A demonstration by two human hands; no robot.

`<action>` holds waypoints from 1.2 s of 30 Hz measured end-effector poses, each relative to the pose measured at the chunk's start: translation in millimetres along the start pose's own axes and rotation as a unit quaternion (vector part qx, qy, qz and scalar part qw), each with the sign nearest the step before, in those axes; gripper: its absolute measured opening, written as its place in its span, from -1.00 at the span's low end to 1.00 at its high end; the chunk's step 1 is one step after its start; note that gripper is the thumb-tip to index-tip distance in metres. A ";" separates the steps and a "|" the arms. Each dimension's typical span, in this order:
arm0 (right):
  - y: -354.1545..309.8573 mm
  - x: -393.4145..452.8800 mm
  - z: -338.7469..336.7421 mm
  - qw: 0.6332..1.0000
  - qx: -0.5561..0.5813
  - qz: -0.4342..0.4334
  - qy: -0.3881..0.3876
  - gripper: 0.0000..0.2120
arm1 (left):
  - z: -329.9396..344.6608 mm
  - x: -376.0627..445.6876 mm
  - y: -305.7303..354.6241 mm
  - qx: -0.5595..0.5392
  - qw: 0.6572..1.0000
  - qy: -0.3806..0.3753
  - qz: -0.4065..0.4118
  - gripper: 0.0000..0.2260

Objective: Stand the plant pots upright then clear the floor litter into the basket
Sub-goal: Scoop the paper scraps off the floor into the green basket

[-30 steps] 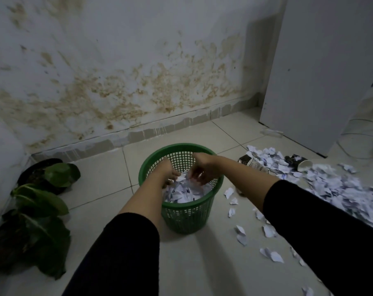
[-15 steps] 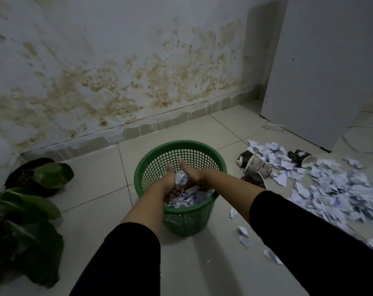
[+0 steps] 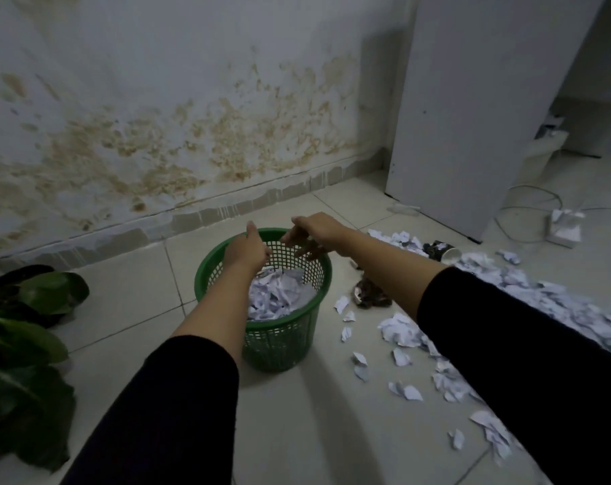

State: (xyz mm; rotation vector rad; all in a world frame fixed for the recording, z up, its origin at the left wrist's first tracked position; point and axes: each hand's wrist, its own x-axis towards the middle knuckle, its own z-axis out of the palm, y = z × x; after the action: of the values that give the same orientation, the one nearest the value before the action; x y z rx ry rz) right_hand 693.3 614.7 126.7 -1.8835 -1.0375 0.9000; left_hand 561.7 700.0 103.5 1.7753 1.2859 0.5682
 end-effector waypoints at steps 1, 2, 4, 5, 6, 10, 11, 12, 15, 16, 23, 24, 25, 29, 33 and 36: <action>-0.8 -8.4 -10.9 1.000 0.000 -0.005 0.011 -0.50 | 5.7 -2.8 7.6 -0.033 0.999 0.012 0.026 -0.37; 2.0 -14.1 -22.6 1.000 0.003 -0.007 0.024 -0.52 | 13.2 -6.2 15.5 -0.072 0.996 0.012 0.053 -0.40; 10.0 -30.3 -47.0 0.998 0.012 -0.009 0.053 -0.56 | 31.2 -16.9 32.2 -0.139 0.986 0.000 0.094 -0.46; 16.9 -40.2 -59.2 0.997 0.013 -0.006 0.073 -0.57 | 41.5 -23.5 40.5 -0.158 0.982 -0.008 0.106 -0.47; 27.5 -51.4 -72.0 0.995 0.014 -0.001 0.094 -0.59 | 54.5 -33.2 48.8 -0.172 0.978 -0.020 0.116 -0.48; 80.1 -111.2 -109.6 0.986 0.028 0.023 0.162 -0.60 | 114.5 -73.0 63.3 -0.186 0.971 -0.083 0.122 -0.48; 98.7 -130.2 -117.4 0.982 0.034 0.032 0.183 -0.61 | 131.9 -84.6 62.4 -0.180 0.971 -0.105 0.117 -0.49; 120.0 -150.0 -124.0 0.977 0.038 0.040 0.204 -0.62 | 149.8 -95.9 58.3 -0.176 0.970 -0.129 0.108 -0.52; 190.6 -213.9 -133.7 0.956 0.046 0.067 0.281 -0.65 | 197.8 -133.0 39.8 -0.181 0.960 -0.197 0.085 -0.62; 215.0 -237.0 -133.8 0.942 0.048 0.085 0.321 -0.66 | 212.9 -148.6 32.6 -0.171 0.957 -0.217 0.084 -0.64; 361.5 -377.7 -84.7 0.807 -0.054 0.184 0.559 -0.79 | 293.9 -244.0 -52.8 0.024 0.954 -0.268 0.130 -0.76; 378.9 -393.7 -76.9 0.786 -0.076 0.209 0.577 -0.78 | 301.2 -248.8 -63.8 0.048 0.955 -0.267 0.123 -0.76; 398.1 -406.8 -71.5 0.764 -0.087 0.239 0.593 -0.74 | 306.0 -252.0 -72.5 0.063 0.956 -0.265 0.107 -0.75; 443.1 -439.1 -60.0 0.742 -0.090 0.363 0.557 -0.57 | 315.0 -262.5 -88.0 0.070 0.962 -0.261 0.034 -0.72; 482.8 -427.0 -41.2 0.769 -0.212 0.443 0.410 -0.48 | 319.7 -268.4 -93.5 0.068 0.962 -0.264 0.018 -0.71; 485.8 -396.9 -30.1 0.756 -0.179 0.447 0.443 -0.45 | 324.0 -269.0 -94.8 0.032 0.959 -0.283 0.012 -0.72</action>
State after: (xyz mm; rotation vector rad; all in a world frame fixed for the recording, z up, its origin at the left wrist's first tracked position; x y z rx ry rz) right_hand 713.8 81.5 -204.5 -2.7353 0.3764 0.1181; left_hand 657.7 342.7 -118.8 1.8273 0.8881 0.0142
